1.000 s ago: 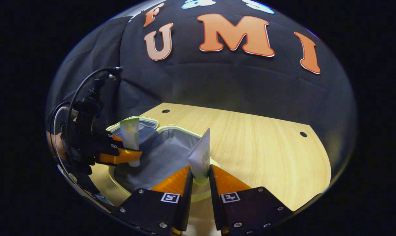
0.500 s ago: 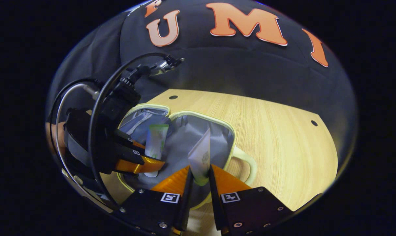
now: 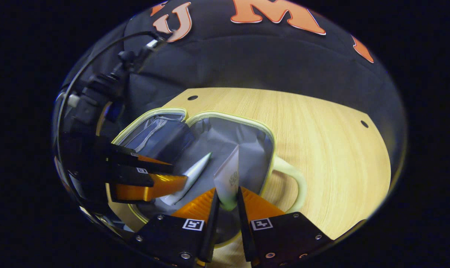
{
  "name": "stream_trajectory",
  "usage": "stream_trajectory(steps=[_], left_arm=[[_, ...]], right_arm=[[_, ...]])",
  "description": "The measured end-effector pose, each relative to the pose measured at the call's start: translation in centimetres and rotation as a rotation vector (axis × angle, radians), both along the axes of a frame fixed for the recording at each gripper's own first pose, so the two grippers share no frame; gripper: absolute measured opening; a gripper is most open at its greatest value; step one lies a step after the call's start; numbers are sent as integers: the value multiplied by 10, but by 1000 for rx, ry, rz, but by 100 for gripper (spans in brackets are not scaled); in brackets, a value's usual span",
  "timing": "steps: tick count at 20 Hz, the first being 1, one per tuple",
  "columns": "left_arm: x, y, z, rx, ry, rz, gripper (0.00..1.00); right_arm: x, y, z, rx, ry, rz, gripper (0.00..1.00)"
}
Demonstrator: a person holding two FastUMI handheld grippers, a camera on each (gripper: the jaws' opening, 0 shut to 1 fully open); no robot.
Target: First open the suitcase, pack the skin care products into it, and then close the suitcase.
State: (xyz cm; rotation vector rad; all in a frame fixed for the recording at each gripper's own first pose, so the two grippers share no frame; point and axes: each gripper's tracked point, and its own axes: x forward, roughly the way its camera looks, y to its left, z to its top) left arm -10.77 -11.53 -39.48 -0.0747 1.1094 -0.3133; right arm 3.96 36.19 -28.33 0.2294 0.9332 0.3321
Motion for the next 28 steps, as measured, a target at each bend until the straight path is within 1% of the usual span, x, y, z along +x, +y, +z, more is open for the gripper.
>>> stream_trajectory(steps=[1, 2, 3, 5, 7, 10, 12, 13, 14, 15, 16, 17, 19, 20, 21, 22, 23, 26, 28], left_arm=[[0, 2, 10, -25, -28, 16, 53], [0, 7, 20, -34, -60, 34, 57], [5, 18, 30, -23, -98, 53, 67], [12, 40, 51, 5, -168, 107, 70], [17, 75, 67, 26, -207, 190, 76], [15, 137, 83, 51, -228, 331, 76], [13, 172, 82, 50, -233, 394, 77], [13, 194, 81, 49, -235, 445, 83], [11, 214, 76, 31, -228, 486, 85], [10, 231, 71, 23, -228, 535, 86], [5, 241, 66, 23, -224, 568, 86], [2, 259, 63, 44, -222, 605, 86], [-3, 287, 60, 50, -219, 661, 86], [-3, 295, 60, 31, -225, 685, 86], [-3, 305, 60, 19, -232, 717, 81], [-5, 317, 56, 9, -233, 741, 86], [-4, 326, 52, -9, -238, 760, 86], [-5, 336, 29, -97, -188, 811, 86], [-7, 342, 19, -153, -149, 839, 86]], right_arm=[[-2, 2, -3, -3, 18, 12, 32], [-3, 2, -6, -12, 27, 21, 32], [-4, 5, -7, -15, 42, 31, 32], [-4, 6, -10, -14, 62, 40, 32], [-8, 8, -12, 0, 106, 52, 31], [-7, 9, -16, 7, 144, 53, 32], [-7, 12, -20, -5, 165, 64, 32], [-5, 14, -21, -6, 164, 59, 32], [-4, 15, -22, -7, 171, 52, 32], [-2, 15, -23, -7, 171, 44, 32], [0, 13, -23, -11, 173, 36, 37], [1, 12, -24, -15, 176, 28, 33], [1, 11, -25, -26, 174, 23, 34], [1, 11, -25, -29, 172, 22, 33], [0, 11, -23, -31, 169, 22, 33], [1, 11, -22, -32, 163, 20, 34], [1, 9, -20, -41, 155, 19, 36], [-2, 1, -9, -57, 122, 22, 39], [-1, -10, 0, -78, 90, 11, 45]])
